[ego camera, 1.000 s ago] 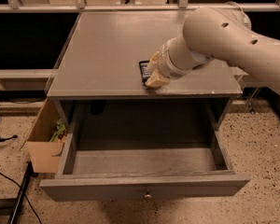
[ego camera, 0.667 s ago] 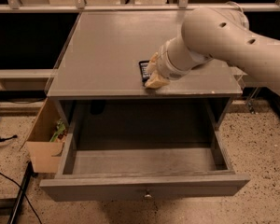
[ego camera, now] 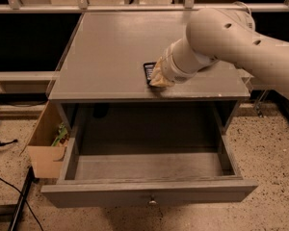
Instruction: Place rxbar blueberry into top drawer
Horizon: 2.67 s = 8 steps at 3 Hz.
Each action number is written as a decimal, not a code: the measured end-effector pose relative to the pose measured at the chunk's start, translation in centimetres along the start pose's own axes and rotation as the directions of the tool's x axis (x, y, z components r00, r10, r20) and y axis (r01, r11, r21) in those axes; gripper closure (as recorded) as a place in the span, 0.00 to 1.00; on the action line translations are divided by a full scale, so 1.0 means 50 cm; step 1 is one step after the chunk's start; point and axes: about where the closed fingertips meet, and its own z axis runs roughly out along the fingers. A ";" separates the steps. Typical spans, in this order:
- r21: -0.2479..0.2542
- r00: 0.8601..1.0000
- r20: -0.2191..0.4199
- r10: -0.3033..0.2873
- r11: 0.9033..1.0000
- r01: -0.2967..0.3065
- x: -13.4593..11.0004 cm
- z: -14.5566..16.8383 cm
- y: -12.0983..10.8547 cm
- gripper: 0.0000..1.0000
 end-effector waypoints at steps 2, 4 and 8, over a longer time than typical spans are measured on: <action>-0.001 1.000 0.012 -0.007 1.000 0.008 -0.009 0.002 -0.004 0.90; -0.001 1.000 0.012 -0.008 1.000 0.008 -0.009 0.002 -0.004 1.00; 0.107 0.964 0.093 -0.249 0.965 0.239 -0.028 -0.253 0.005 1.00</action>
Offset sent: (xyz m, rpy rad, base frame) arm 0.0054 0.0088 0.0071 0.0223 -0.0117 0.0274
